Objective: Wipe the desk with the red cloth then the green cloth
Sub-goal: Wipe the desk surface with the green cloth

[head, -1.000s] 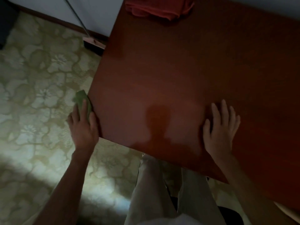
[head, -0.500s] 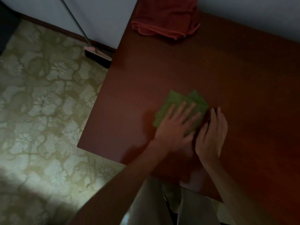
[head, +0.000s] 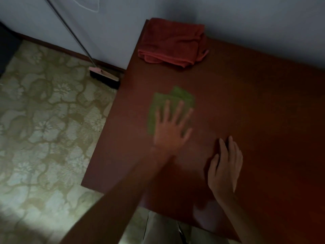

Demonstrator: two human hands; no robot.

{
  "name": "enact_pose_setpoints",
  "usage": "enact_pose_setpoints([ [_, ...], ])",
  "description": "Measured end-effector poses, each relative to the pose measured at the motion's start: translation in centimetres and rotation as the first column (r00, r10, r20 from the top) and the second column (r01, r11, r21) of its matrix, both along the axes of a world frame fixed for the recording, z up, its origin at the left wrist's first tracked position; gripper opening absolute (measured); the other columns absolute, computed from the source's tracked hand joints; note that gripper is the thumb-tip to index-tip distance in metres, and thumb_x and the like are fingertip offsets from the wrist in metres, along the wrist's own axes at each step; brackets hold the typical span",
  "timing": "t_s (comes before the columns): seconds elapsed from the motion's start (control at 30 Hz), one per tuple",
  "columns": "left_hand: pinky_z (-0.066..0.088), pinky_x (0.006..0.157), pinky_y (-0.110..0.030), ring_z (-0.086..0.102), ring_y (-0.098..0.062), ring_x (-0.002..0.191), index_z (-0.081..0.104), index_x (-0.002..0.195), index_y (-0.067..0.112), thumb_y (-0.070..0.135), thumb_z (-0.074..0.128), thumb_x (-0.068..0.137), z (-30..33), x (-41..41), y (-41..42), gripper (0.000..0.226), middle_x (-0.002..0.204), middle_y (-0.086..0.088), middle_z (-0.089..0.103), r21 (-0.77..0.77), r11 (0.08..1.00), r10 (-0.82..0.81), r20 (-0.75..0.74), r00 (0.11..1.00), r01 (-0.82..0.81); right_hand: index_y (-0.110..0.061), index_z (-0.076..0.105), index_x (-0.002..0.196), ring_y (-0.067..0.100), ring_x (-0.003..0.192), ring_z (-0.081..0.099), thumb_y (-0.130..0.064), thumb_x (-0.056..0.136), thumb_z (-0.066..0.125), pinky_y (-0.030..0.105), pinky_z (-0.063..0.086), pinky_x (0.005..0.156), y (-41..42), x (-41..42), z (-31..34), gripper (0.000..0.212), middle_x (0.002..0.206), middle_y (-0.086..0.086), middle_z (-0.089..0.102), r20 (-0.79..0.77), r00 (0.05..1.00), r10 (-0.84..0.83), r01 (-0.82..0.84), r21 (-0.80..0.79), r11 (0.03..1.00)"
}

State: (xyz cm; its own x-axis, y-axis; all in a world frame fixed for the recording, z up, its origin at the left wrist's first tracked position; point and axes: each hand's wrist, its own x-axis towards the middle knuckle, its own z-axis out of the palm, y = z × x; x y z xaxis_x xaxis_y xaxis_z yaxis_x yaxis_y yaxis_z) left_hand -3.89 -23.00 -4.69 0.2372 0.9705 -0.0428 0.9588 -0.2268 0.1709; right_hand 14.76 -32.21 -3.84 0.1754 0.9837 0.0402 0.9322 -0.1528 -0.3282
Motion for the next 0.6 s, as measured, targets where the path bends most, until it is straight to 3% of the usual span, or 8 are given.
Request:
enact_pose_setpoints([
  [0.07,0.014,0.115,-0.063,0.015,-0.041,0.148,0.030,0.152,0.037,0.056,0.035,0.096,0.4,3.6,-0.4,0.060,0.162,-0.001,0.023,-0.048,0.963,-0.265,0.016,0.964,0.266,-0.007,0.046,0.139,0.035,0.140,0.031,-0.018,0.095,0.033,0.051,0.021,0.116,-0.1,0.0,-0.1,0.047,0.153,0.016,0.035,-0.015,1.000,-0.009,0.009,0.007,1.000],
  [0.13,0.010,0.118,-0.060,0.018,-0.039,0.147,0.032,0.150,0.039,0.056,0.036,0.096,0.3,3.3,0.8,0.057,0.161,0.001,0.025,-0.039,0.939,-0.341,0.027,0.940,0.342,-0.007,0.046,0.139,0.035,0.140,0.031,-0.019,0.095,0.033,0.052,0.022,0.116,-0.1,-0.1,0.0,0.047,0.153,0.016,0.035,-0.016,1.000,-0.010,0.010,0.000,1.000],
  [0.23,0.013,0.117,-0.059,0.026,-0.042,0.144,0.035,0.149,0.041,0.053,0.041,0.092,-0.2,-2.6,3.7,0.058,0.158,0.000,0.032,0.016,1.000,-0.018,0.012,1.000,0.018,-0.009,0.046,0.139,0.033,0.141,0.028,-0.022,0.096,0.032,0.049,0.018,0.117,0.1,-0.2,0.3,0.047,0.154,0.015,0.033,-0.009,1.000,-0.015,0.015,-0.039,0.999],
  [0.3,0.013,0.117,-0.059,0.024,-0.042,0.144,0.032,0.150,0.040,0.055,0.036,0.094,-0.3,-8.4,5.1,0.059,0.159,-0.002,0.031,0.011,0.964,0.266,-0.052,0.963,-0.265,-0.011,0.045,0.140,0.032,0.143,0.026,-0.025,0.097,0.032,0.045,0.013,0.119,0.1,-0.2,0.5,0.048,0.155,0.014,0.031,0.000,1.000,-0.015,0.015,-0.071,0.997],
  [0.37,0.017,0.116,-0.059,0.023,-0.043,0.144,0.026,0.152,0.038,0.060,0.028,0.095,0.1,-12.9,4.9,0.061,0.161,-0.004,0.026,-0.048,0.896,0.438,-0.066,0.896,-0.442,-0.011,0.046,0.139,0.033,0.143,0.026,-0.027,0.097,0.031,0.045,0.012,0.119,0.1,-0.2,0.8,0.048,0.155,0.014,0.031,0.011,1.000,-0.008,0.009,-0.094,0.996],
  [0.43,0.020,0.114,-0.061,0.021,-0.045,0.144,0.022,0.154,0.035,0.062,0.023,0.095,0.3,-14.4,3.6,0.065,0.161,-0.008,0.022,-0.106,0.836,0.537,-0.044,0.842,-0.539,-0.011,0.048,0.139,0.035,0.142,0.027,-0.028,0.097,0.030,0.048,0.015,0.118,0.1,-0.2,0.9,0.049,0.155,0.016,0.031,0.018,1.000,0.003,0.000,-0.114,0.994],
  [0.5,0.020,0.114,-0.062,0.020,-0.044,0.145,0.024,0.155,0.027,0.059,0.025,0.096,0.2,-13.1,1.3,0.067,0.161,-0.013,0.022,-0.071,0.816,0.568,-0.087,0.819,-0.573,-0.012,0.049,0.139,0.035,0.142,0.027,-0.028,0.096,0.030,0.049,0.016,0.118,0.2,-0.2,0.8,0.049,0.155,0.017,0.031,0.017,1.000,-0.002,0.004,-0.134,0.991],
  [0.6,0.018,0.116,-0.059,0.019,-0.042,0.146,0.030,0.154,0.022,0.052,0.034,0.096,0.6,-8.6,-2.5,0.065,0.161,-0.015,0.022,-0.046,0.871,0.484,-0.098,0.870,-0.490,-0.011,0.049,0.138,0.036,0.141,0.028,-0.028,0.096,0.030,0.047,0.014,0.118,0.2,-0.3,0.9,0.049,0.154,0.017,0.032,0.009,1.000,-0.002,0.003,-0.142,0.990],
])
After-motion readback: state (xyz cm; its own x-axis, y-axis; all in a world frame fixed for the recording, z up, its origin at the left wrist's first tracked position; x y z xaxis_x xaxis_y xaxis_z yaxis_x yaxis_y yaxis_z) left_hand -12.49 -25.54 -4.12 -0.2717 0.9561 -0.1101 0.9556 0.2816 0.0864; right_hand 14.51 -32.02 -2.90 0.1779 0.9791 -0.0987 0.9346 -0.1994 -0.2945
